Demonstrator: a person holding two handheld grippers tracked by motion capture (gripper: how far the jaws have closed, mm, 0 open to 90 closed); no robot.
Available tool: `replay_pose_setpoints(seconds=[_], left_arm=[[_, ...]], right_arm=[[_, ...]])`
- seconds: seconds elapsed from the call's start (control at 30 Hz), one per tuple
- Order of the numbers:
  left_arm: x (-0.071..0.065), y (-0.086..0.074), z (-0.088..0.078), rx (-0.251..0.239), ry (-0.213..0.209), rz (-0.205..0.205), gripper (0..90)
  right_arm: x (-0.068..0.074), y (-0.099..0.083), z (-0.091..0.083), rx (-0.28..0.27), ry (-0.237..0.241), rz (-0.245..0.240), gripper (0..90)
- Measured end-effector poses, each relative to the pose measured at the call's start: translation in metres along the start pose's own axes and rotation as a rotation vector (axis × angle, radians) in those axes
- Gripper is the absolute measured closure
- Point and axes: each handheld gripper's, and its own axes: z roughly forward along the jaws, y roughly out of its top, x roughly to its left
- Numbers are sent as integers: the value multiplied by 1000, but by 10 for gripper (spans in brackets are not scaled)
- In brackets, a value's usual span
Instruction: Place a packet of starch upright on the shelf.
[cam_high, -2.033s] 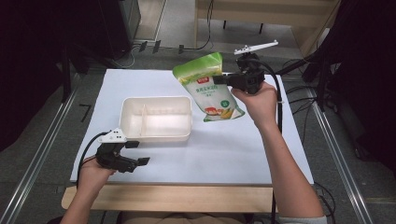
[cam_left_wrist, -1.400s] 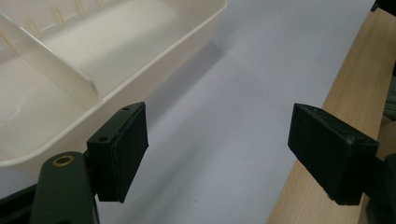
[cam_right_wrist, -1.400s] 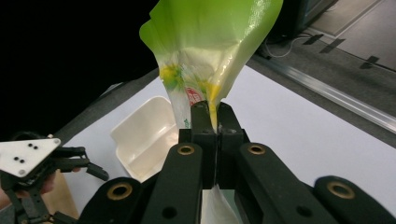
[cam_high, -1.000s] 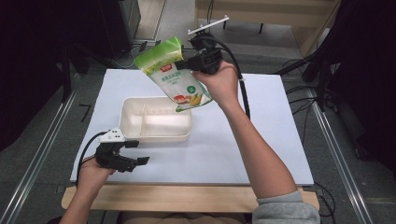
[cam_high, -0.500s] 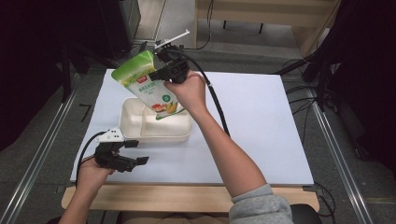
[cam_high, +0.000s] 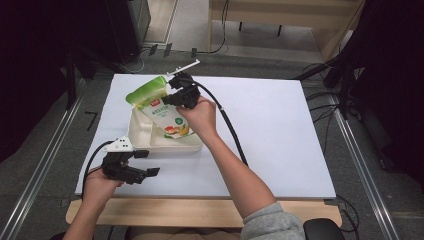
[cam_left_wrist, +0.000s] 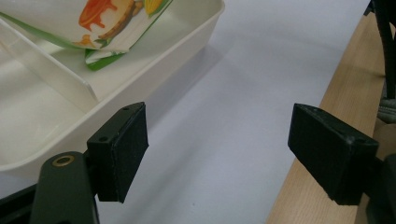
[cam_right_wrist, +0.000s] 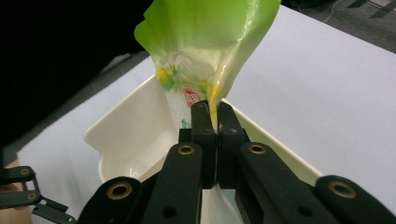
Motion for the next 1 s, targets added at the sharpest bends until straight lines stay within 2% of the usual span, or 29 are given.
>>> replay_pose_setpoints(seconds=[0.03, 0.13, 0.23, 0.43, 0.57, 0.63, 0.7, 0.77, 0.8, 0.87, 1.0], left_arm=[[0, 0, 0, 6, 1, 2, 208], [0, 0, 0, 4, 2, 0, 208], [0, 0, 0, 7, 3, 1, 208], [-1, 1, 2, 12, 3, 2, 208], [-1, 1, 2, 13, 0, 0, 208], [0, 1, 2, 8, -1, -2, 208], [0, 1, 2, 6, 3, -5, 208], [0, 0, 1, 4, 5, -5, 208], [0, 0, 1, 5, 5, -4, 208], [0, 0, 2, 5, 2, -6, 208], [0, 1, 2, 10, 7, -2, 208]], right_arm=[[-7, -4, -3, -14, 22, 24, 900], [-12, -7, -7, -13, 21, 28, 900], [-23, -13, -13, -13, 12, 35, 899], [-46, -28, -25, 12, 6, 90, 876], [-53, -32, -29, 34, 1, 83, 769], [-54, -34, -31, 34, -1, 74, 703], [-55, -35, -31, 34, 0, 71, 683], [-55, -38, -34, 36, -8, 71, 613], [-56, -40, -35, 24, -14, 57, 583], [-58, -44, -39, 10, -31, 30, 542], [-64, -50, -48, 1, -46, 39, 499]])
